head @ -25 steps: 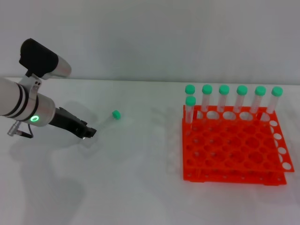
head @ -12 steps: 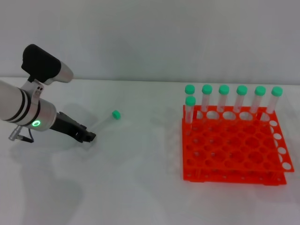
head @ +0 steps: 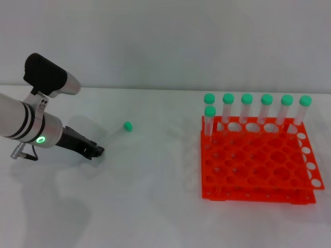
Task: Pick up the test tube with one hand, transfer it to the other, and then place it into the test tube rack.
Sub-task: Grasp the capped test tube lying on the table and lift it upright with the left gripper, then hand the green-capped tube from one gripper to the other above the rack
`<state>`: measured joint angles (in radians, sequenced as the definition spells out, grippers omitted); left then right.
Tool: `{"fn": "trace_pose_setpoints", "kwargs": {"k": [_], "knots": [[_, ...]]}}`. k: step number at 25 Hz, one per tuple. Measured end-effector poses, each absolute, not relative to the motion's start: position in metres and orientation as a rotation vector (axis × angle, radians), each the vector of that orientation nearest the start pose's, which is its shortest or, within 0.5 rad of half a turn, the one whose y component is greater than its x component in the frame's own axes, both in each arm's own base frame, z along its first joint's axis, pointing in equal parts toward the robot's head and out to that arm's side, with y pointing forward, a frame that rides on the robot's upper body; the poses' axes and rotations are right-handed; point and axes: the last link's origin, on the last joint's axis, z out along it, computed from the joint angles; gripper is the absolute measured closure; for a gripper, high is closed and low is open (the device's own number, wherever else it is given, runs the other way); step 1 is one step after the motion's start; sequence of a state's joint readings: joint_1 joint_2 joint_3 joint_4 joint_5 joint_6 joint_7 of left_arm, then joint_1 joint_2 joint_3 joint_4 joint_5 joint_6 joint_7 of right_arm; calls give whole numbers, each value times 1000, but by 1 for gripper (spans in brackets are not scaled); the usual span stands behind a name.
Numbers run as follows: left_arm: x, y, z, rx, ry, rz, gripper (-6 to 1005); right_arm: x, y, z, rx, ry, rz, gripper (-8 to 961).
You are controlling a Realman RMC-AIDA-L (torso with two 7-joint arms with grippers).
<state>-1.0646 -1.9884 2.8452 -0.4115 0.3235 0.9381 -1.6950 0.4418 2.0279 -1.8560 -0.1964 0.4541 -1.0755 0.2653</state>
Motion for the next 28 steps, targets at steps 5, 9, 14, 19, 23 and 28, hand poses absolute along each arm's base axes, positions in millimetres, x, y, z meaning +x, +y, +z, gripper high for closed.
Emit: {"fn": "trace_pose_setpoints", "kwargs": {"k": [5,9,14,19,23,28], "knots": [[-289,439,14,-2379,-906,264,740,339,354,22,-1536,586,718,238],[-284,442,12,-2374,-897,241,807,339,354,22,-1538,587,717,240],[-275,453,15,-2333,-862,87,807,339,354,22,-1538,587,717,243],[-270,458,18,-2282,-751,-123,806,339,354,23,-1535,588,716,246],[-267,458,20,-2209,-666,-282,806,339,354,23,-1535,587,717,248],[-263,445,15,-2114,-522,-486,807,337,357,22,-1540,585,720,251]]}}
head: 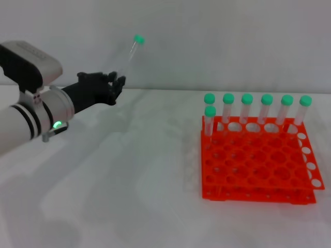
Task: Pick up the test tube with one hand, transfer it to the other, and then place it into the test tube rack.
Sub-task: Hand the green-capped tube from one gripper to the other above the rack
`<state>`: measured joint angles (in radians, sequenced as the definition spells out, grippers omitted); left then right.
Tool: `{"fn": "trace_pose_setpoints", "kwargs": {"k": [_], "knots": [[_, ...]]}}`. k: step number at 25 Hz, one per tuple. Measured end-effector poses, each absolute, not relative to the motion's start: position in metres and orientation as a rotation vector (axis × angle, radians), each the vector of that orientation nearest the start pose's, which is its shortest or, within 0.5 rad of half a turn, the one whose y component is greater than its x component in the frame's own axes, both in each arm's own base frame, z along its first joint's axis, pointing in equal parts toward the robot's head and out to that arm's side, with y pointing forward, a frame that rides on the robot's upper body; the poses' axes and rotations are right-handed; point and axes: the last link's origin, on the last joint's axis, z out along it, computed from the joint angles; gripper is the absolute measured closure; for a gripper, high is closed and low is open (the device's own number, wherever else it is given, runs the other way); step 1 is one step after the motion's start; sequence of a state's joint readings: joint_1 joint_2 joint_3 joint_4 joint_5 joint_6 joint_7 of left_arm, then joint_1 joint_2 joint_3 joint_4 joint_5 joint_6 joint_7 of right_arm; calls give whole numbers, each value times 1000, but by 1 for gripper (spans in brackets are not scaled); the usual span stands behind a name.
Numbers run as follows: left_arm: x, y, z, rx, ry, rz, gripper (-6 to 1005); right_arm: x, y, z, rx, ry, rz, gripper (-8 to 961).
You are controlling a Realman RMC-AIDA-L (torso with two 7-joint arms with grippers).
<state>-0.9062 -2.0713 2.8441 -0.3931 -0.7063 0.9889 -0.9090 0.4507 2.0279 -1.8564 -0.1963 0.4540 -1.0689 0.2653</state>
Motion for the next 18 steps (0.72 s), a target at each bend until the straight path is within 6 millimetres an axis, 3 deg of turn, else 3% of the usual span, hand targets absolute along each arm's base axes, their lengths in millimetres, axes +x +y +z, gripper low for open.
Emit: {"fn": "trace_pose_setpoints", "kwargs": {"k": [9,14,18], "knots": [[-246,392,-39,-2076,-271,-753,807,326,359,19,-1561,580,768,256],[-229,362,-58,-2056,-195,-904,807,301,350,11,-1695,552,972,259],[-219,348,-70,-2062,-222,-983,807,273,340,17,-1930,514,1226,261]]}}
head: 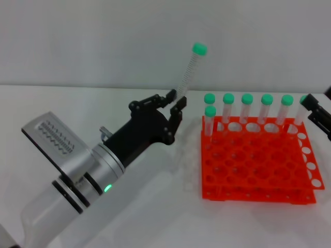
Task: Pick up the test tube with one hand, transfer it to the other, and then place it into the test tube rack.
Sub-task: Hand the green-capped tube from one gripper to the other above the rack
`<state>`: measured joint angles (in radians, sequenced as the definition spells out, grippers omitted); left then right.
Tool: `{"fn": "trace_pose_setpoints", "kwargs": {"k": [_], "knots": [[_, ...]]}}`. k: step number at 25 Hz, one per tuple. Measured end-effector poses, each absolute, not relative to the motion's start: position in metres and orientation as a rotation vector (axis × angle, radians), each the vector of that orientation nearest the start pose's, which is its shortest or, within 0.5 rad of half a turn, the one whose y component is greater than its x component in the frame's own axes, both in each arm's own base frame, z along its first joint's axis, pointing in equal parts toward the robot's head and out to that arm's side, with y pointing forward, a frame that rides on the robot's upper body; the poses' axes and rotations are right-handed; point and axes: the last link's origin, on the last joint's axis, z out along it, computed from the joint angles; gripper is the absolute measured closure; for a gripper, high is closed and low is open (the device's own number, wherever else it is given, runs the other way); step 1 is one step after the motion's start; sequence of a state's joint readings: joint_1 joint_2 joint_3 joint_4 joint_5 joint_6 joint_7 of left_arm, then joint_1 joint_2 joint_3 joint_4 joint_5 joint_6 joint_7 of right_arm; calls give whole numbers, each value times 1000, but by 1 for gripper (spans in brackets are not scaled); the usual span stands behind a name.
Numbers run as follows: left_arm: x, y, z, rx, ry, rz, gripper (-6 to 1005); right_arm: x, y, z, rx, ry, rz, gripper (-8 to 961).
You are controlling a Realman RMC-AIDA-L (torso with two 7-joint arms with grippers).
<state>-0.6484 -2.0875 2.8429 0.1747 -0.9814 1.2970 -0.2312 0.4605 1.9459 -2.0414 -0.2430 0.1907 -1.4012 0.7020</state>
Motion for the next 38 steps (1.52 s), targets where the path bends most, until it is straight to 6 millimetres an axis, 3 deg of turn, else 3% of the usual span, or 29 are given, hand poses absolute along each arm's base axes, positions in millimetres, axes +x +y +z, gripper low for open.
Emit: {"fn": "trace_pose_setpoints", "kwargs": {"k": [5,15,29,38], "knots": [[-211,335,-81,-2082,-253,-1041,807,250,340,25,-2206,534,1354,264],[-190,311,-104,-2226,-181,-1112,807,216,350,4,-2346,498,1395,270],[-190,304,-109,-2249,-185,-1118,808,207,352,4,-2373,495,1424,278],[-190,306,-109,-2252,-178,-1112,808,204,353,2,-2416,490,1412,449]]}}
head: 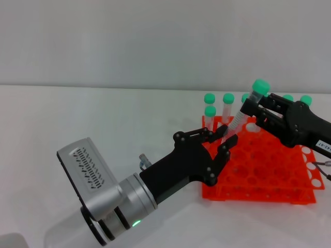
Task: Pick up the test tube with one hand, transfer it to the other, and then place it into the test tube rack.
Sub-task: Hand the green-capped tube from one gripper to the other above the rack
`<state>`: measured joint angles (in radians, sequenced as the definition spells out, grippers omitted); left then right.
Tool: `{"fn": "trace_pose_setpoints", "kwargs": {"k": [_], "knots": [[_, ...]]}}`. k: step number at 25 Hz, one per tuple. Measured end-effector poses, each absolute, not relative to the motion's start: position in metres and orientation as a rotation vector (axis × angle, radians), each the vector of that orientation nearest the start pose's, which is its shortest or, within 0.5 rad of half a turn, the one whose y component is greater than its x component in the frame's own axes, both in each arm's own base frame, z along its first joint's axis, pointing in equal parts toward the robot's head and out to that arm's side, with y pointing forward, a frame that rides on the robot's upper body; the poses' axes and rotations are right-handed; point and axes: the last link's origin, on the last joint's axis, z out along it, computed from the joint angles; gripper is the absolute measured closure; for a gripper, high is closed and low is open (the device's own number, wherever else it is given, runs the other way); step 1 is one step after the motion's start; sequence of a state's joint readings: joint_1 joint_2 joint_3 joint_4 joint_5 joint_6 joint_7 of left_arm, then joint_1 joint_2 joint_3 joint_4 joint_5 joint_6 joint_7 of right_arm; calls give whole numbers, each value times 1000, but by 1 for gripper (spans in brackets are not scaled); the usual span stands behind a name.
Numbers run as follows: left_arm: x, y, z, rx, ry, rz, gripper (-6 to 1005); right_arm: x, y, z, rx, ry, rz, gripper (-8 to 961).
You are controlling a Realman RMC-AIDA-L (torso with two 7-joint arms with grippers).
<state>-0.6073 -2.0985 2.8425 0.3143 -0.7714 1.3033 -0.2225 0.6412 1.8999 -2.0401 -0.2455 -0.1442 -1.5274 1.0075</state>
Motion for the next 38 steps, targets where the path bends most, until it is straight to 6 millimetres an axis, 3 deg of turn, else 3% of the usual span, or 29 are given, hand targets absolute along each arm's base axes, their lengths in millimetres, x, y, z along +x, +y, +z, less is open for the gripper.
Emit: {"fn": "trace_pose_setpoints", "kwargs": {"k": [7,12,38], "knots": [[-190,308,-111,-2262,-189,-1088,808,203,353,3,-2413,466,1408,567],[-191,308,-112,-2262,-193,-1081,808,203,353,2,-2414,451,1404,741],[-192,309,-124,-2310,-238,-1002,845,202,352,-2,-2441,448,1383,760]]}}
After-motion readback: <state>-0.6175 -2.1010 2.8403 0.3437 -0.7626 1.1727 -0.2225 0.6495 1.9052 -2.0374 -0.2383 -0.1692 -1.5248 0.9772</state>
